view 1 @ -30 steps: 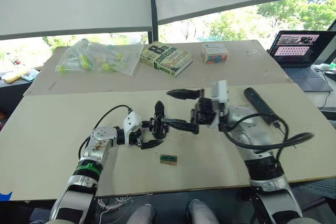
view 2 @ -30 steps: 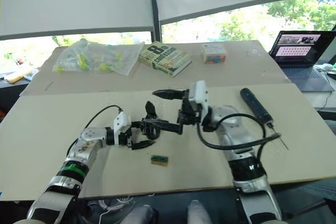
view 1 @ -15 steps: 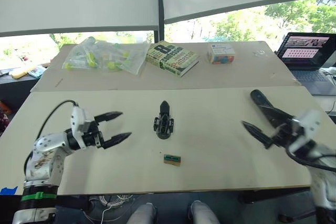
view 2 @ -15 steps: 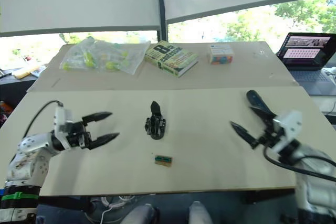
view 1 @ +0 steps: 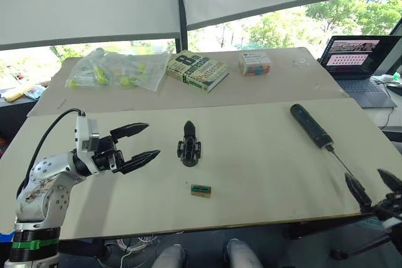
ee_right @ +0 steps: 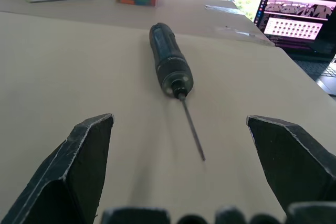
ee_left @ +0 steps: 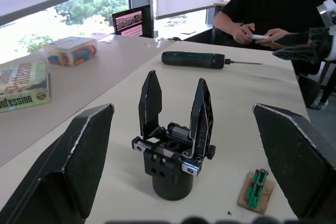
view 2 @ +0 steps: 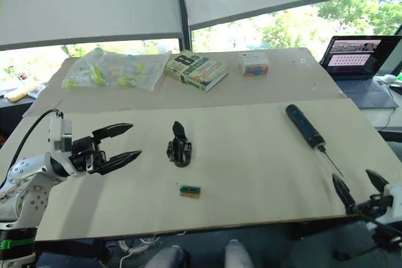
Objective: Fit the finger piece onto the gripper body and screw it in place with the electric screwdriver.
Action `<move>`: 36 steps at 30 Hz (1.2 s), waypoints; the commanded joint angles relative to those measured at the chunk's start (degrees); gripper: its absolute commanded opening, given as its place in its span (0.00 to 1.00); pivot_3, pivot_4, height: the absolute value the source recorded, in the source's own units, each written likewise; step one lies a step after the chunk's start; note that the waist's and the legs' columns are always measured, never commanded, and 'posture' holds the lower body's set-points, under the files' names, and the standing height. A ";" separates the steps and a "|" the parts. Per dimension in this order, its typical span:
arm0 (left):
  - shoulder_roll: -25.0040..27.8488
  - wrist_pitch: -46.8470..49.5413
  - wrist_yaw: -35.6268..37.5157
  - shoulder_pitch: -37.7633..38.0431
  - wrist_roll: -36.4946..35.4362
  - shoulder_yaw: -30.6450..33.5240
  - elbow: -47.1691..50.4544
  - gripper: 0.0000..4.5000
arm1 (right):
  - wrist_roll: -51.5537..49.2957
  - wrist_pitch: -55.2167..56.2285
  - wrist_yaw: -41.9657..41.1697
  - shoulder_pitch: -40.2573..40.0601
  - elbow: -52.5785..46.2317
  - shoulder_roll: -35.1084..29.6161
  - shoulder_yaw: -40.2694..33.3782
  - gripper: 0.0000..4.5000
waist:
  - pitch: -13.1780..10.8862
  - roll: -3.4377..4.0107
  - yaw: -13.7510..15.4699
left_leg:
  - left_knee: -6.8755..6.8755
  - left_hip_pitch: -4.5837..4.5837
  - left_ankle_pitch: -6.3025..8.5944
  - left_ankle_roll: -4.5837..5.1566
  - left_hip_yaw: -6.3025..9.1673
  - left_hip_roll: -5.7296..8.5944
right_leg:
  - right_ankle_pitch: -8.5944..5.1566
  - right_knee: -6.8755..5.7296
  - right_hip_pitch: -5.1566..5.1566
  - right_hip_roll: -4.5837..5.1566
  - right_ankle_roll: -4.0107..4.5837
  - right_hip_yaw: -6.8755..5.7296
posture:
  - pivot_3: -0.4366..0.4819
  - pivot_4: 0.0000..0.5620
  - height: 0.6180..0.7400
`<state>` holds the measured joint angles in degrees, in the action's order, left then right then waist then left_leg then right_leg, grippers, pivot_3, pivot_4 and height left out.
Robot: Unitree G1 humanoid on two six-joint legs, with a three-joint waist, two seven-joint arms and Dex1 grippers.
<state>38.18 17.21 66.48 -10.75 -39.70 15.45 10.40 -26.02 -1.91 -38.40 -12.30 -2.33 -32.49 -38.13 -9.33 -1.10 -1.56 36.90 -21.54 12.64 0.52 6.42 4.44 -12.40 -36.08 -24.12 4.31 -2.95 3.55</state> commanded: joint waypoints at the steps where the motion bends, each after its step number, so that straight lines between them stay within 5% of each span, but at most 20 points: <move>1: 0.41 0.88 -0.35 -1.42 -1.28 -0.67 2.67 0.99 | -1.19 -8.85 0.81 7.27 2.15 -7.02 2.33 1.00 | -0.01 0.00 0.05 | 0.00 0.00 0.01 0.02 -0.11 -0.01 | 0.02 0.00 -0.02 0.03 0.01 0.03 | 0.48 0.27 1.00; 8: 0.75 0.33 -0.44 -1.65 -0.03 -2.57 3.18 0.99 | 5.99 -21.47 -2.08 29.81 23.16 -17.90 16.93 1.00 | -0.08 -0.10 0.43 | -0.01 -0.02 0.06 0.10 -0.56 -0.11 | 0.29 0.09 -0.01 -0.08 0.46 0.00 | 0.48 0.27 1.00; 16: 1.09 -0.33 1.19 -1.62 0.40 -3.66 2.63 0.99 | 15.37 -20.96 -4.91 50.47 45.22 -16.74 29.73 1.00 | -0.13 -0.09 0.39 | 0.05 -0.18 0.06 0.12 -0.76 -0.07 | 0.45 0.25 -0.06 -0.06 0.51 0.03 | 0.48 0.27 1.00; 24: 1.24 -0.61 1.71 -1.49 0.68 -3.52 2.25 0.99 | 20.06 -20.09 -8.68 58.29 56.42 -14.71 34.76 1.00 | -0.13 -0.11 0.27 | 0.05 -0.21 0.08 0.14 -0.74 -0.08 | 0.47 0.27 -0.10 -0.06 0.52 0.02 | 0.48 0.27 1.00; 32: 1.48 -0.75 2.48 -1.23 0.79 -3.43 1.99 1.00 | 22.30 -15.55 -8.60 61.14 61.85 -14.72 34.64 0.44 | -0.13 -0.10 -0.25 | 0.04 -0.20 0.08 0.13 -0.73 -0.08 | 0.47 0.25 -0.10 -0.09 0.52 0.02 | 0.48 0.27 1.00; 36: 1.71 -1.08 3.99 -1.09 1.16 -3.76 1.65 1.00 | 20.02 -14.50 -12.22 60.32 56.71 -15.87 32.47 0.43 | -0.14 -0.09 -0.69 | 0.04 -0.23 0.08 0.13 -0.72 -0.08 | 0.47 0.25 -0.13 -0.08 0.52 0.02 | 0.48 0.27 1.00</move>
<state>38.97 17.39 69.60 -11.93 -38.39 11.16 11.62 -3.85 -18.02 -49.05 46.95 58.55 -46.40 -3.17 -9.48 -1.19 -2.25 36.94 -21.79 12.72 0.65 5.71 4.36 -11.93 -35.83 -24.27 4.24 -2.43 3.57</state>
